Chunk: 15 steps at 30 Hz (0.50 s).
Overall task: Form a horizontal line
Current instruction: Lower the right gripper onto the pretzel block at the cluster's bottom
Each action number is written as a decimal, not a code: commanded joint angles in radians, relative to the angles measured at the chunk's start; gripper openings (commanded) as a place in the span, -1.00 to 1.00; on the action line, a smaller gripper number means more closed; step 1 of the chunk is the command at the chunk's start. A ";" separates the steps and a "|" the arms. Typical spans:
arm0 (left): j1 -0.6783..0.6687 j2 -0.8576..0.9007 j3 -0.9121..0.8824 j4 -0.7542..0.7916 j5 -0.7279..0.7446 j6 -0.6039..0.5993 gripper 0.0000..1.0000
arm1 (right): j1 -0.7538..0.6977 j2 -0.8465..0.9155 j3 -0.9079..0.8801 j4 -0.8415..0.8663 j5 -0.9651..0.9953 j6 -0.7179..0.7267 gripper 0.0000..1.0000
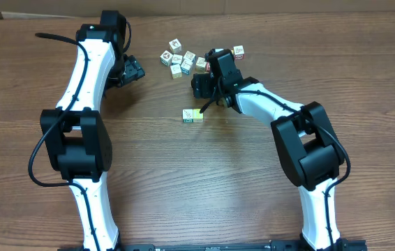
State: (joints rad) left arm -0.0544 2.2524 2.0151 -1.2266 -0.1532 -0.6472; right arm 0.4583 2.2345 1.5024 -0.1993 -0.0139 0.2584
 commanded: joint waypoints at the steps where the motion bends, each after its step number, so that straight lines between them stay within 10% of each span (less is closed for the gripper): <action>1: -0.003 0.010 0.018 0.001 -0.004 0.008 0.99 | 0.002 0.015 0.006 0.012 0.013 0.002 0.43; 15: -0.003 0.010 0.018 0.001 -0.004 0.008 1.00 | 0.000 0.015 0.007 0.064 0.036 0.003 0.56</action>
State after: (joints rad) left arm -0.0544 2.2524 2.0148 -1.2263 -0.1532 -0.6476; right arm 0.4587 2.2364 1.5024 -0.1490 -0.0074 0.2615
